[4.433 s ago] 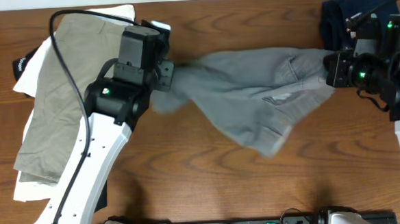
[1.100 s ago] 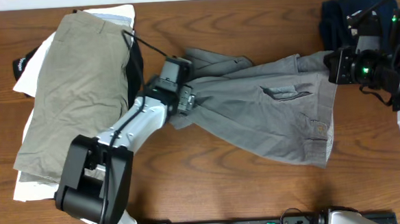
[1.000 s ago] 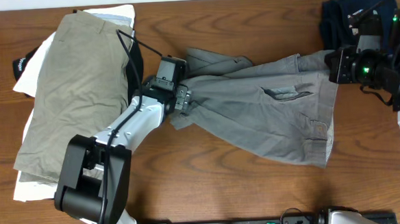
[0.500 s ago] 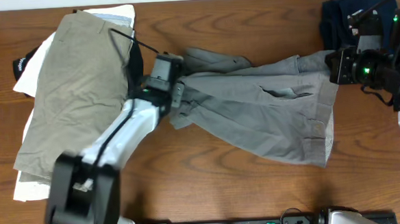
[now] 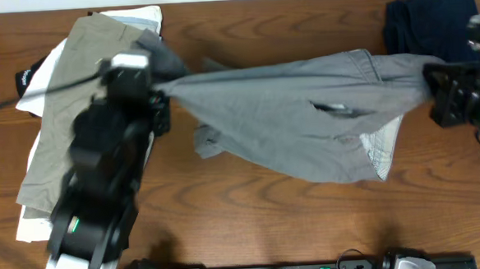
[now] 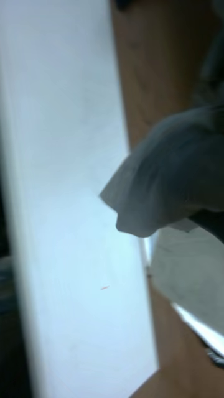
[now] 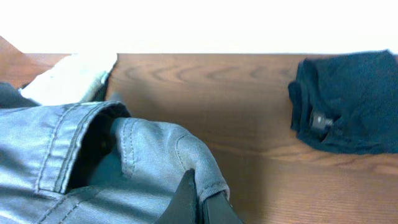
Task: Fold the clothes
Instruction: 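Lift the grey pants with both grippers and shake them out, then lay the grey pants down flat, waistband toward the top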
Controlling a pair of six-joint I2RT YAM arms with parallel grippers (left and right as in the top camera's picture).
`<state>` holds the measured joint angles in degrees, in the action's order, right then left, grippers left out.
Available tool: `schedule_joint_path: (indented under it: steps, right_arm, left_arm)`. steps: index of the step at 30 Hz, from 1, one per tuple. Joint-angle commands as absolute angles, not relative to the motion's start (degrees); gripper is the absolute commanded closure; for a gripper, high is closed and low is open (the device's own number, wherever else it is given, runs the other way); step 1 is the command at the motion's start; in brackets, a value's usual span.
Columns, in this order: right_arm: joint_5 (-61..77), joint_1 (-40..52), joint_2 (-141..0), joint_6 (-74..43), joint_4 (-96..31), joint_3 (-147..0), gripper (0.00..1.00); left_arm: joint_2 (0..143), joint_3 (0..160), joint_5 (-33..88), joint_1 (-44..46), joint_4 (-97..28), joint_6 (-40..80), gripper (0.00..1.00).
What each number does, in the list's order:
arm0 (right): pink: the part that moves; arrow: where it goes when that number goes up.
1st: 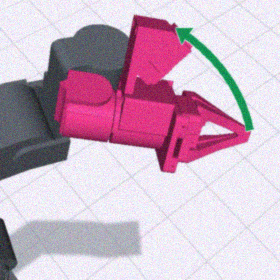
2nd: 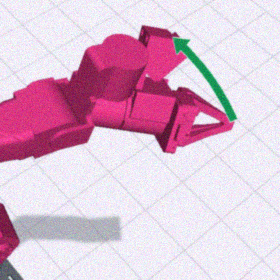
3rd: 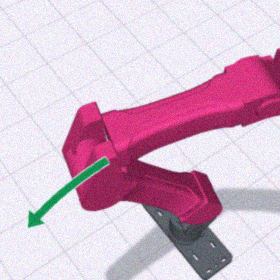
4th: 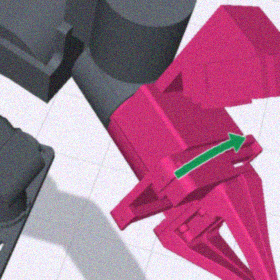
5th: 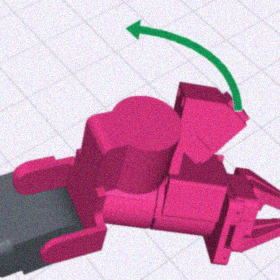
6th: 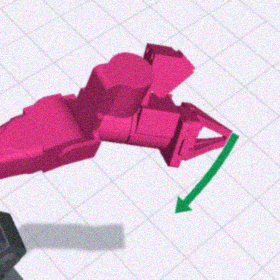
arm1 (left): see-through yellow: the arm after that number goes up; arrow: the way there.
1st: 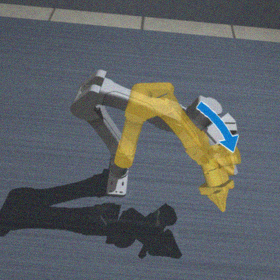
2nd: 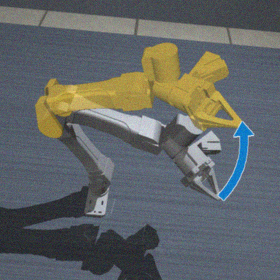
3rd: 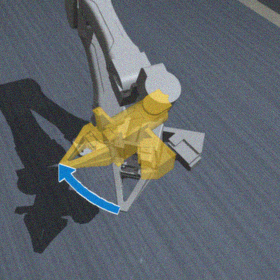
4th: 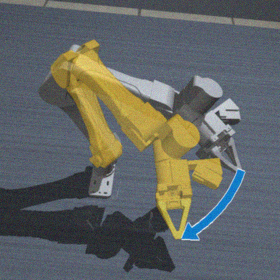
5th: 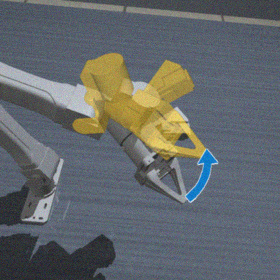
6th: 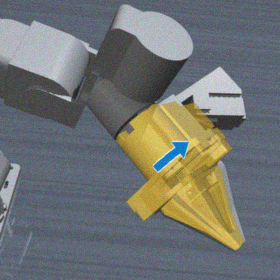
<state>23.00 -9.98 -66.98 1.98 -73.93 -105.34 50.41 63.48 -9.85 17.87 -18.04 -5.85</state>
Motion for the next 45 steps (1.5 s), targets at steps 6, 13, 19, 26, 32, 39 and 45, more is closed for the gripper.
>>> schedule_joint_path:
  steps: [6,13,19,26,32,39,45]
  right_arm:
    - [16.7,-12.4,-62.5,3.2,-80.4,-118.3,0.99]
    - [16.2,-12.4,-62.0,3.2,-84.9,-126.8,0.99]
    - [15.0,-12.4,-65.7,2.8,-84.8,-126.7,0.99]
    - [15.5,-12.4,-76.5,2.9,-84.7,-126.0,0.99]
    - [16.7,-12.4,-88.3,3.6,-82.3,-125.1,0.99]
    - [17.2,-12.1,-104.2,3.5,-73.7,-124.6,0.99]
    - [17.2,-11.9,-116.2,3.0,-64.0,-124.6,0.99]
  left_arm:
    - [36.3,64.5,-8.8,17.2,-19.9,-5.2,0.94]
    - [30.4,65.0,-5.3,17.2,-19.9,-4.2,0.94]
    - [34.4,65.0,-5.3,17.2,-20.0,-4.2,0.94]
    - [46.9,65.0,-5.3,17.2,-18.2,-4.2,0.94]
    - [59.8,65.0,-5.3,17.2,-12.4,-4.2,0.94]
    - [75.5,65.0,-5.3,17.2,-0.3,-4.2,0.94]
    - [89.0,65.0,-5.3,17.2,14.7,-4.2,0.94]
